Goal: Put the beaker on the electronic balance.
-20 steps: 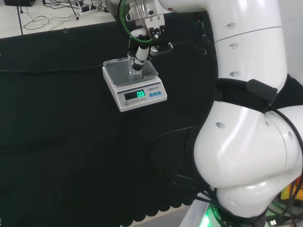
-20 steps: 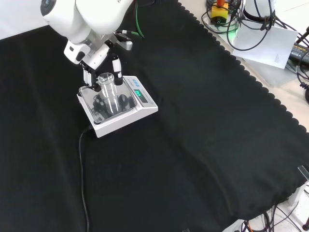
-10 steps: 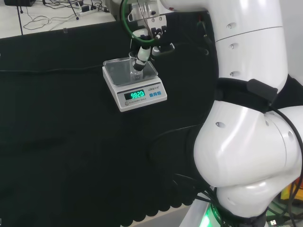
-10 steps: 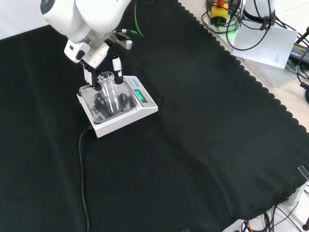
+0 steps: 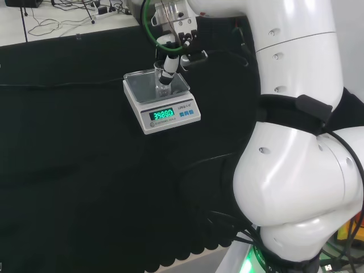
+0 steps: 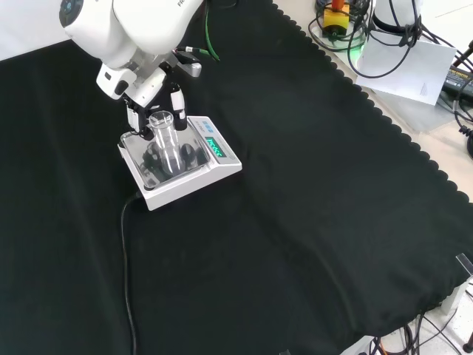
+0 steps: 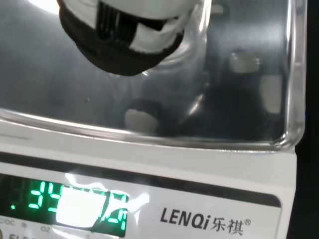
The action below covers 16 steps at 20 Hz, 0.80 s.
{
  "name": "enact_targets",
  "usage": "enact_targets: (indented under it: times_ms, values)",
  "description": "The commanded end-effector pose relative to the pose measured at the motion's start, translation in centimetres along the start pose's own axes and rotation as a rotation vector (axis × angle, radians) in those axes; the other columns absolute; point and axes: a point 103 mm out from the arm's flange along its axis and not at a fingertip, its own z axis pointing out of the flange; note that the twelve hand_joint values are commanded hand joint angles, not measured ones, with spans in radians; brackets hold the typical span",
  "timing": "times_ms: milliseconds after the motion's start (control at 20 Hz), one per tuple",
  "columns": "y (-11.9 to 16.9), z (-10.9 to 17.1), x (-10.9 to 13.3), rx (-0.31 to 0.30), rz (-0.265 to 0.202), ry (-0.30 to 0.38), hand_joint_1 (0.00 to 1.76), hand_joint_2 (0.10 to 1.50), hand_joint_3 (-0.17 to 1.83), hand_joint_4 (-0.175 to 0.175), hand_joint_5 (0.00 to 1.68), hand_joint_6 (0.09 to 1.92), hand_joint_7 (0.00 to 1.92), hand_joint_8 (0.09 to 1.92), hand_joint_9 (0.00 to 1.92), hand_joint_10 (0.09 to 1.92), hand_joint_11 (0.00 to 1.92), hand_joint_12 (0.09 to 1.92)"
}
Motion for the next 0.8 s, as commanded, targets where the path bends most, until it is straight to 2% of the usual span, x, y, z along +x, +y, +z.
enact_targets:
  times_ms: [50, 200, 350, 450, 600, 800]
  values:
    - [-0.1, 0.2, -0.1, 0.009, 0.009, -0.026, 1.08, 0.9, -0.04, -0.167, 0.97, 0.65, 0.97, 0.73, 1.37, 0.32, 1.56, 0.64]
    - [-0.2, 0.1, -0.2, 0.007, 0.019, -0.038, 1.02, 0.87, -0.1, -0.139, 0.78, 0.77, 0.81, 0.78, 1.33, 0.32, 1.53, 0.66]
    - [-0.5, -0.2, -0.2, -0.001, 0.031, -0.067, 0.95, 0.85, -0.16, -0.102, 0.51, 0.85, 0.62, 0.8, 1.28, 0.35, 1.52, 0.69]
    - [-0.7, -0.4, -0.3, -0.007, 0.039, -0.07, 0.87, 0.83, -0.17, -0.082, 0.36, 0.79, 0.46, 0.81, 1.25, 0.38, 1.51, 0.72]
    - [-1.1, -0.8, -0.5, -0.005, 0.048, -0.069, 0.72, 0.78, -0.16, -0.057, 0.24, 0.59, 0.22, 0.81, 1.2, 0.44, 1.49, 0.76]
    - [-1.4, -1.1, -0.8, 0.004, 0.056, -0.072, 0.61, 0.74, -0.14, -0.038, 0.18, 0.41, 0.08, 0.79, 1.16, 0.49, 1.49, 0.79]
